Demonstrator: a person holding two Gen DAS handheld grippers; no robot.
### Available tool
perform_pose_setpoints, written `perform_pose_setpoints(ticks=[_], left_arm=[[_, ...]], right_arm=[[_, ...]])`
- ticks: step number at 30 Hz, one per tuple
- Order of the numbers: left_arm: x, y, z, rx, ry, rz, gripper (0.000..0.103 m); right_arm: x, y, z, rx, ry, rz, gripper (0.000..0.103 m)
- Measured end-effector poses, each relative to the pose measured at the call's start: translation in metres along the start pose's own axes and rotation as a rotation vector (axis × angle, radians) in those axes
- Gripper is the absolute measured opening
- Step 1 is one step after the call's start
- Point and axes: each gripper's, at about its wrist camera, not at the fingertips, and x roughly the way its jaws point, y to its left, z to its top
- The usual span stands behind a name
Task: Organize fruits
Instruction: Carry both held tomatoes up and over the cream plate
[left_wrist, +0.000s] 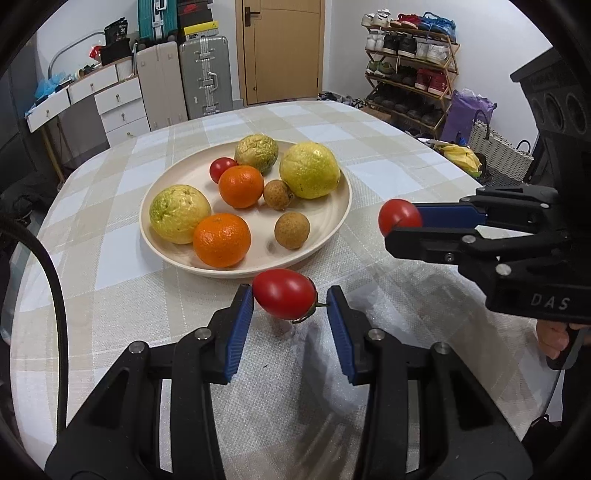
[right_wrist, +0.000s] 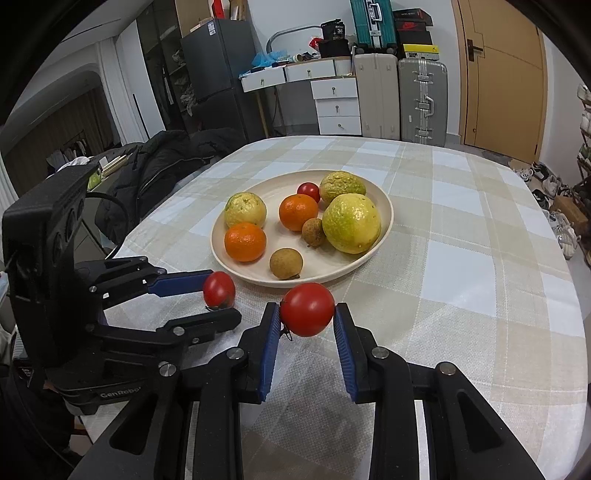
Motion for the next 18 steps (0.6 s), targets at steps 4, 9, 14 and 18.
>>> perform_pose_setpoints(ticks=[4,9,14,18], left_arm=[[-0.010,0.004,0.002,-0.002,-0.030,0.008,0.038],[-0.024,0.011,0.007,-0.029,-0.080,0.011,0.038],[-0.040,0.014,0.010,-0.033,-0.133,0.045,0.038],[-0.048,0.020,0.014,-0.052,-0.152,0.047,0.038]], right_arm=[[-0.002,0.000,0.000,0.001,-0.013,0.002,0.030],[-0.005,0.000,0.001,0.000,-0.031,0.009,0.030],[-0.007,0.003,0.003,-0.009,-0.043,0.013,0.030],[-0.009,0.006,0.005,-0.016,-0.056,0.017,0.030]])
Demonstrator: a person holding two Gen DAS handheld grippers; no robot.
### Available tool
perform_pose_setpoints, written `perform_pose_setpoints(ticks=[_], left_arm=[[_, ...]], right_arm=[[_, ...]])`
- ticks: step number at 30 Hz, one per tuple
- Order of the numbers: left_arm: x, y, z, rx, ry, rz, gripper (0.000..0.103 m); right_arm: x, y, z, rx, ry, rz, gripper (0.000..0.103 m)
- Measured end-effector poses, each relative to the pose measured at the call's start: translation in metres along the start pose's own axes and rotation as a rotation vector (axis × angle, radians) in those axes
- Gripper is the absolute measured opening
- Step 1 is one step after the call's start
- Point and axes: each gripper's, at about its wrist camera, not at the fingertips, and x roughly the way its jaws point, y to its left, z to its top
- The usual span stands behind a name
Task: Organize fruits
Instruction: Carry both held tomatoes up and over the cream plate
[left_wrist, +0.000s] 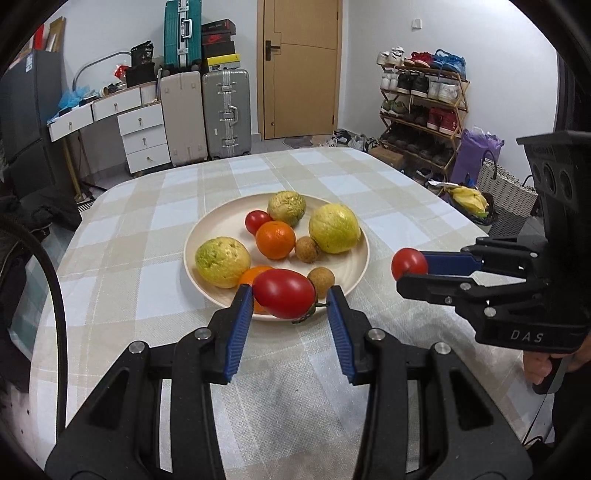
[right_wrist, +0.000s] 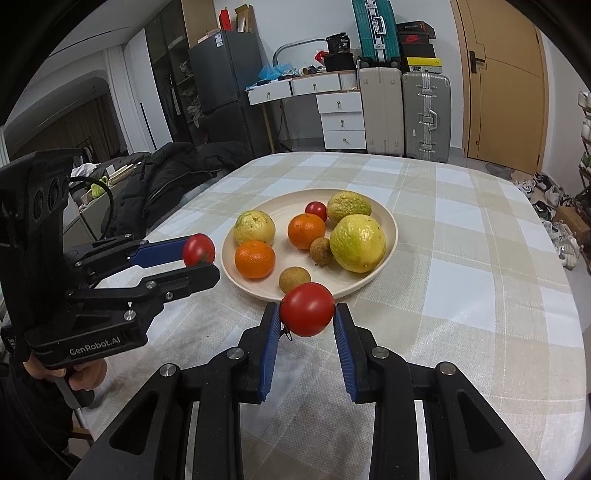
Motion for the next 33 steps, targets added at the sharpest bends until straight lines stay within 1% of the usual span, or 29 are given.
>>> perform_pose_setpoints(ticks=[4,11,17,24,33], left_arm=[[-0.005,0.004,0.007,-0.002,-0.013,0.010,0.038],[-0.005,0.009,0.017,-0.001,-0.024,0.025,0.038],[0.004,0.012,0.023,-0.019,-0.020,0.027,0.038],[0.017,0.015,0.031,-0.049,-0.020,0.023,0.038],[0.034,0.013,0.036,-0.068,-0.017,0.028,0.038]], right_arm=[[-0.004,0.002,0.004,-0.013,-0.027,0.014,0.030],[-0.004,0.001,0.014,-0.013,-0.037,0.011,0.030],[-0.002,0.002,0.024,-0.024,-0.047,0.006,0.030],[0.004,-0.008,0.034,0.005,-0.061,0.016,0.030],[0.016,-0.022,0.037,0.047,-0.054,0.015,0.030]])
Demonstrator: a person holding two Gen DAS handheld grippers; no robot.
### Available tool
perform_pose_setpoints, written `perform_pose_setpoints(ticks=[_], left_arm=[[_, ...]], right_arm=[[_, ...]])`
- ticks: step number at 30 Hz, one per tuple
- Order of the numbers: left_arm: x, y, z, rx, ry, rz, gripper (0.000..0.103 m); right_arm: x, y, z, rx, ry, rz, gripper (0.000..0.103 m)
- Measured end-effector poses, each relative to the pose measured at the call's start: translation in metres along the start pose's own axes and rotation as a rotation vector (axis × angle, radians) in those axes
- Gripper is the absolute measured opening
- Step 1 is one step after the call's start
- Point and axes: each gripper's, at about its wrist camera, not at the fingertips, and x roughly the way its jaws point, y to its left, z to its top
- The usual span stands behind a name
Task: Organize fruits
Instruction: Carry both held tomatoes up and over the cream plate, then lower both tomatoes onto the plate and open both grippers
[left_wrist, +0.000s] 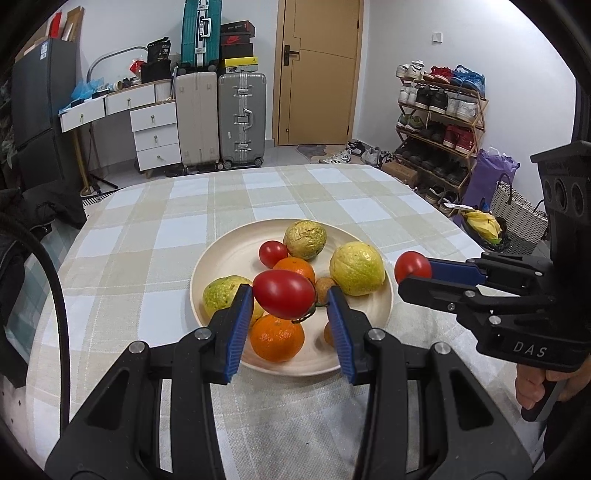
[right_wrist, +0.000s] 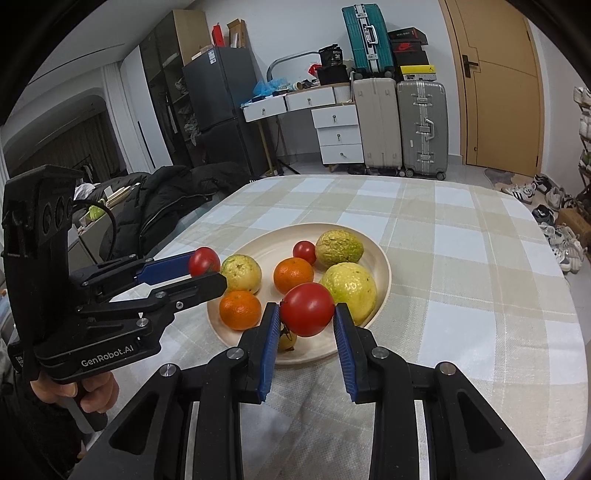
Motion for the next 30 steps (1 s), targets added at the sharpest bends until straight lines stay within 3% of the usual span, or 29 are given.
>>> perform_pose_setpoints(ticks=[30], left_arm=[[0.049,-0.005,-0.005,-0.009,0.040,0.006,0.038]], right_arm=[[0.042,-0.002,-0.002,0.014,0.089,-0.012,0.030]])
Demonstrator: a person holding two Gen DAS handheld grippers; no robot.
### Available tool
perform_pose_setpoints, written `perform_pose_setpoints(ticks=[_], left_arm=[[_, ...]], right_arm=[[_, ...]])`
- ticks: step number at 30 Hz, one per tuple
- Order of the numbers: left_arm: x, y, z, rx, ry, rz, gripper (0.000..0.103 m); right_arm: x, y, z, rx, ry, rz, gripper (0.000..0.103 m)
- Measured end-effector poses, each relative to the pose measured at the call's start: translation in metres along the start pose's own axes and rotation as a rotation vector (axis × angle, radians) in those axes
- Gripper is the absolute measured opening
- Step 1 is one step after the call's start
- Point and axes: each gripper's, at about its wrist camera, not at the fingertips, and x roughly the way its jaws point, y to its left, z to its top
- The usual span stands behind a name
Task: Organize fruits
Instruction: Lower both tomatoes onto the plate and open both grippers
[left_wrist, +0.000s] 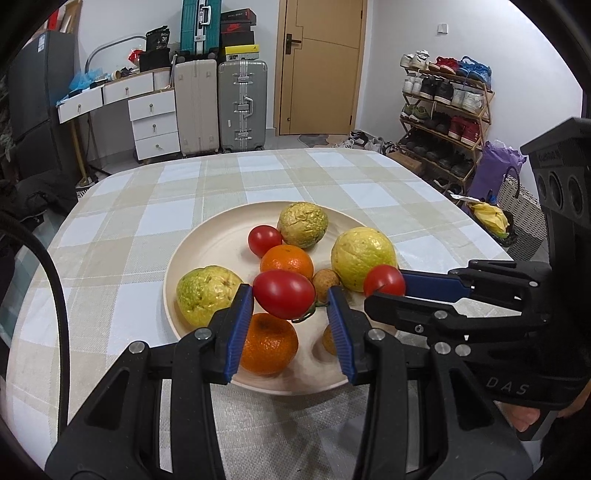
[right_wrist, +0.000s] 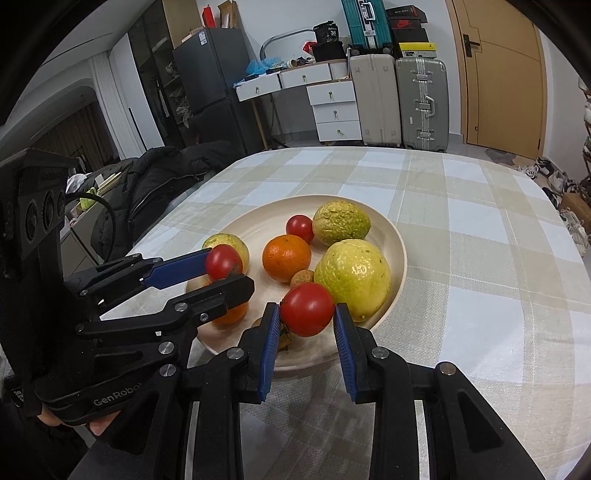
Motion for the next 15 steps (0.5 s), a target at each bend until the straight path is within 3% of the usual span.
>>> perform_pose_setpoints(ticks=[15], left_arm=[[0.0072,-0.0008,-0.0020,0.014,0.008,0.031,0.038]], right_arm=[[0.0038,-0.0039,-0.0029,0.012,0.011,-0.007,0.030]])
